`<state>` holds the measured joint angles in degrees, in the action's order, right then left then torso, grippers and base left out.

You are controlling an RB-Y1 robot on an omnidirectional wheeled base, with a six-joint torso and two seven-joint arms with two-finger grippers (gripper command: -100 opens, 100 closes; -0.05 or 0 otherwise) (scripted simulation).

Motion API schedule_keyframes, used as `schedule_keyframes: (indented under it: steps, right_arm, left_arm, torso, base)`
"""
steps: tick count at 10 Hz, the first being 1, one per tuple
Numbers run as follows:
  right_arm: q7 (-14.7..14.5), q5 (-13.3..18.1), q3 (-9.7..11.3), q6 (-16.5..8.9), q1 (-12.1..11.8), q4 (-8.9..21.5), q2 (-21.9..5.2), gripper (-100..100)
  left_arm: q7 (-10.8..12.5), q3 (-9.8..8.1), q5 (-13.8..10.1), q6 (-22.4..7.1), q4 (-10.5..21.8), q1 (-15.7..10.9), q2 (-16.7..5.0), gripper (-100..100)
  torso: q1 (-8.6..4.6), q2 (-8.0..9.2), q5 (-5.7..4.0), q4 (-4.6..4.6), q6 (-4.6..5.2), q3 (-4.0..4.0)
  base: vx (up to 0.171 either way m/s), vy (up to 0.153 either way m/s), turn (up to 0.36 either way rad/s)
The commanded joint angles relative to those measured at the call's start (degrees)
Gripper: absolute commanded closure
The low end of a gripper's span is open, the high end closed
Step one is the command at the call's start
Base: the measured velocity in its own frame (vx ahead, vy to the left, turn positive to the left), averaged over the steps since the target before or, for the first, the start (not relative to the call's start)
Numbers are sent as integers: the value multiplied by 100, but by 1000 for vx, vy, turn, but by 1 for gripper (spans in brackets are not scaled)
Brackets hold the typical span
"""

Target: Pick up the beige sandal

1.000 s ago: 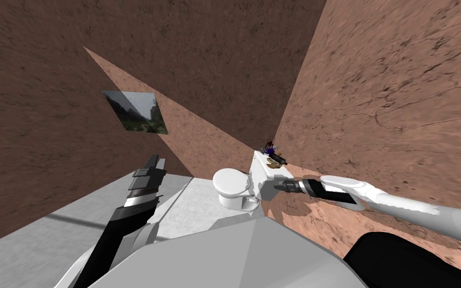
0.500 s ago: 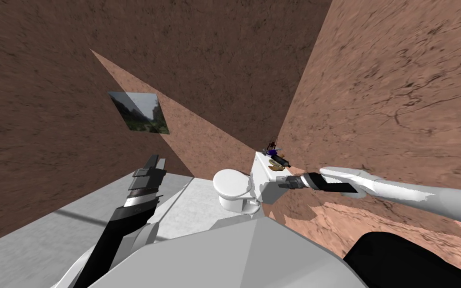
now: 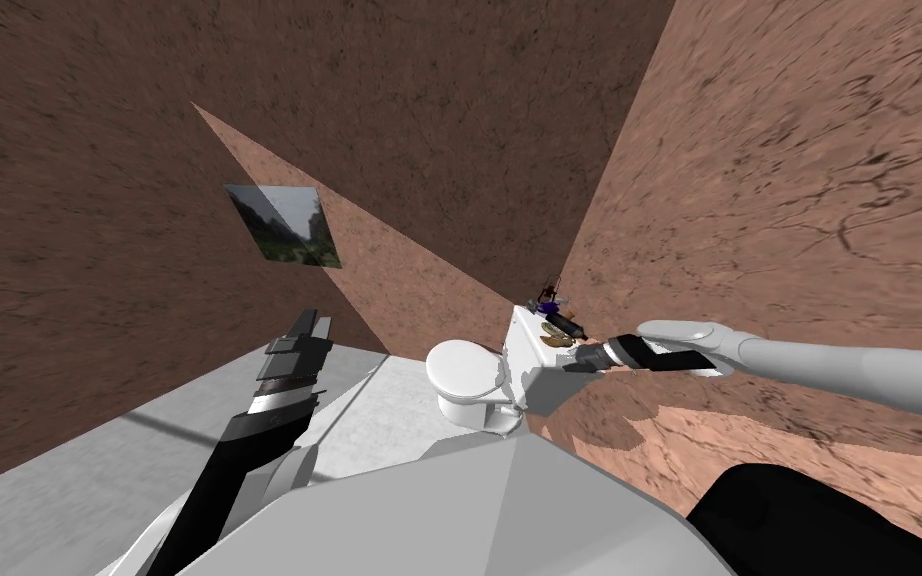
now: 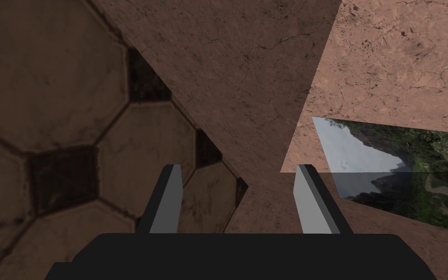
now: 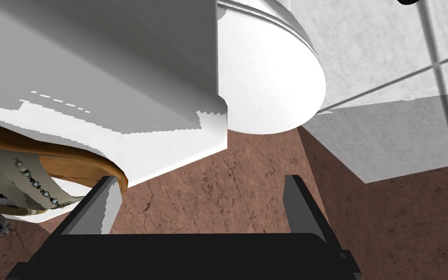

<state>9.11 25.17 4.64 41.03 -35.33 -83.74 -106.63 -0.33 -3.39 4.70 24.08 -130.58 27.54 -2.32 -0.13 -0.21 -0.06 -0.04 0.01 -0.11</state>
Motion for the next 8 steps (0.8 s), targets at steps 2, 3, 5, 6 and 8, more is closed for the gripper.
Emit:
schedule_keyframes:
  steps: [2,3,5,6,8]
  right_arm:
    - [-72,111,24,85,-5,112,-282,-100]
    - [-72,111,24,85,-5,112,-282,-100]
    - [-154,202,47,157,-13,200,-491,-100]
    - [-154,202,47,157,-13,200,-491,-100]
    - [-232,134,75,224,-27,273,-672,-100]
  left_arm:
    - [0,0,0,0,0,0,0,0]
    - [0,0,0,0,0,0,0,0]
    - [0,0,0,0,0,0,0,0]
    - [0,0,0,0,0,0,0,0]
    - [0,0,0,0,0,0,0,0]
  torso:
    - [1,-4,2,-1,-2,-2]
    - [0,-1,-1,0,1,-1]
    - [10,12,2,3,2,7]
    - [3,5,2,2,-1,3]
    - [1,-8,2,-2,-2,-5]
  base:
    - [48,-35,60]
    - [26,-21,-8]
    - [23,-19,37]
    - [52,-38,52]
    - [59,-42,51]
